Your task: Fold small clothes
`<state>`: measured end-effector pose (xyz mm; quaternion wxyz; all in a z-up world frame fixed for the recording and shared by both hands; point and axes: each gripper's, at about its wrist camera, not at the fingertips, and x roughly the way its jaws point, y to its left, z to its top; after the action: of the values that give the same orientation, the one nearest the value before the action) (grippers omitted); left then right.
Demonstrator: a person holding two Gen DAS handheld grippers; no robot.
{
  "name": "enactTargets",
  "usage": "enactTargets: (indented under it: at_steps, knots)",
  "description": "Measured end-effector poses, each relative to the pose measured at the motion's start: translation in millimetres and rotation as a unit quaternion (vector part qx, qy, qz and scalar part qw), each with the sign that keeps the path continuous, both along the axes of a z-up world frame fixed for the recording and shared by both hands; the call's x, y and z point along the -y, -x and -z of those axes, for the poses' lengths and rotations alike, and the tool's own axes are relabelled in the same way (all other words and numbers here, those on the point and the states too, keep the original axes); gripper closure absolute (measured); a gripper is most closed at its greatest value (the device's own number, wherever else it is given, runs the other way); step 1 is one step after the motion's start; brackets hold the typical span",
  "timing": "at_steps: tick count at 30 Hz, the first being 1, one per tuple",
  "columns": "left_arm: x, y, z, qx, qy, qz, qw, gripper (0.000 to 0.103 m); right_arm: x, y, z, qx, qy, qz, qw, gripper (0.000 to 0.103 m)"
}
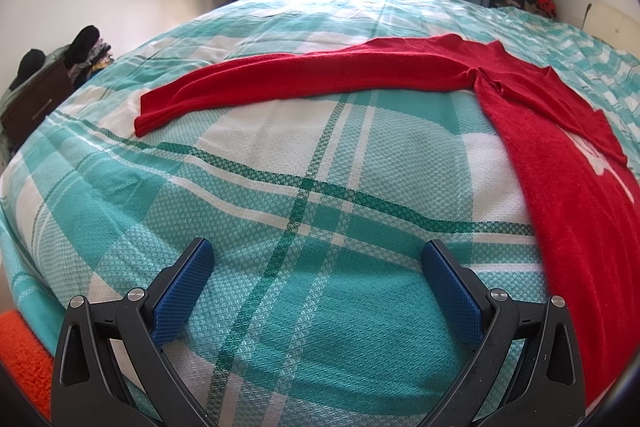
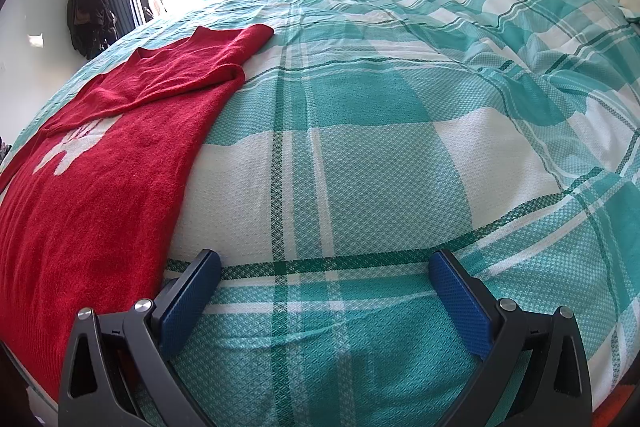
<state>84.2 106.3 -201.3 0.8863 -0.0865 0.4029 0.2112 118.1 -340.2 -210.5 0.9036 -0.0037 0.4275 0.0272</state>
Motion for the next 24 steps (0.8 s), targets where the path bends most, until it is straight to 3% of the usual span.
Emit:
enactTargets:
  at_steps: [4, 6, 9, 12, 15, 17, 18, 22, 24]
  knots:
    - [-3.6, -3.4, -3.1, -0.011, 0.013, 0.001, 0.9999, 0.001, 0.1, 0.1, 0.0, 0.0, 0.0, 0.0, 1.0, 0.001]
    - [-14.1, -4.3, -14.8, -0.014, 0.054, 0.004, 0.9984, 0.001, 0.1, 0.1, 0.0, 0.0, 0.0, 0.0, 1.0, 0.001]
    - [-48.5, 14.1, -40.6, 0.053, 0.144, -0.025, 0.9879, 0.002, 0.1, 0.1, 0.0, 0.0, 0.0, -0.001, 1.0, 0.001]
    - [-99.3, 32.6, -50.6, 0.107, 0.209, -0.087, 0.9681, 0.002, -0.3, 0.3, 0.3, 0.0, 0.0, 0.0, 1.0, 0.0]
    - [-150.5, 38.0, -38.1, 0.134, 0.279, -0.148, 0.9393, 0.005, -0.6, 0.2, 0.4, 0.001, 0.002, 0.0, 1.0, 0.0]
    - [-173.9, 30.8, -26.5, 0.148, 0.326, -0.161, 0.9197, 0.021, -0.3, -0.2, 0.1, 0.001, 0.002, 0.001, 1.0, 0.0]
    - [-182.3, 23.3, -21.5, 0.152, 0.347, -0.161, 0.9113, 0.024, -0.3, -0.1, -0.1, 0.001, 0.003, 0.001, 1.0, 0.0]
    - [-202.5, -9.8, -1.1, 0.161, 0.398, -0.171, 0.8868, 0.024, 0.7, 0.0, -0.8, 0.003, 0.004, 0.002, 1.0, 0.001]
    - [-208.4, -22.5, 12.4, 0.16, 0.413, -0.199, 0.8744, 0.024, 1.3, -0.1, -1.0, 0.004, 0.004, 0.003, 1.0, 0.0]
